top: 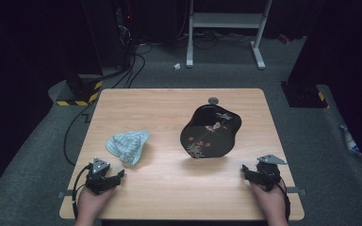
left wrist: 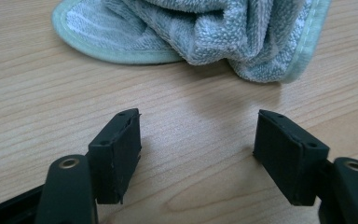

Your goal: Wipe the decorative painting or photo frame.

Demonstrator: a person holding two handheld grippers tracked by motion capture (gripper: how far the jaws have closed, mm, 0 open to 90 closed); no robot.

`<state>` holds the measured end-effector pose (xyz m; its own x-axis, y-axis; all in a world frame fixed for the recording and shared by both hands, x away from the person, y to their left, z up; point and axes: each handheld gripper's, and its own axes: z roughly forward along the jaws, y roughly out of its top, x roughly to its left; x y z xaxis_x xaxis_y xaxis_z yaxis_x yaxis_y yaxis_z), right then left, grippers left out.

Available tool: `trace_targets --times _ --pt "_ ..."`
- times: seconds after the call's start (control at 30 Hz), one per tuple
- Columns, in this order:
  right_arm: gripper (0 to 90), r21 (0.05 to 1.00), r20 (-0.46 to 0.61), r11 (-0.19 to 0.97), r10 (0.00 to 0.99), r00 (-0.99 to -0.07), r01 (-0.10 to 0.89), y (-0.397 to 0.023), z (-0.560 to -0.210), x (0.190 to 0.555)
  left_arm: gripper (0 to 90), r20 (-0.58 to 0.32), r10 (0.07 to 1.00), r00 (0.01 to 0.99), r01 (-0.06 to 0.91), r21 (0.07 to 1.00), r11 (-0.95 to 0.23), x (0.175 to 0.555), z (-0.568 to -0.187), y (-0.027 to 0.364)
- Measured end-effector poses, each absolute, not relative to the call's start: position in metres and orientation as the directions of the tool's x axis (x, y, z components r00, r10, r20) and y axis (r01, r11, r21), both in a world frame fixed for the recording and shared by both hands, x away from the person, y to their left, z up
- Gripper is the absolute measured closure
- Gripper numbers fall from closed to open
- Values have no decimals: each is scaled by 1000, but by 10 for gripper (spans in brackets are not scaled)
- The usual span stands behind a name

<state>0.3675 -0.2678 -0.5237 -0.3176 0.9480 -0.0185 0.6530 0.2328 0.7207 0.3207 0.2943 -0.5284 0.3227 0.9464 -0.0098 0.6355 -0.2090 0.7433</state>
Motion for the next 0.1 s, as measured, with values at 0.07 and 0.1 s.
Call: trace_targets --times 0.07,0.1 --pt "245 721 -18 231 949 -316 653 -268 -524 368 317 -8 946 325 635 743 -212 320 -529 294" --pt "246 721 -18 231 949 -315 654 -268 -524 368 317 -7 945 326 634 744 -213 320 -529 294"
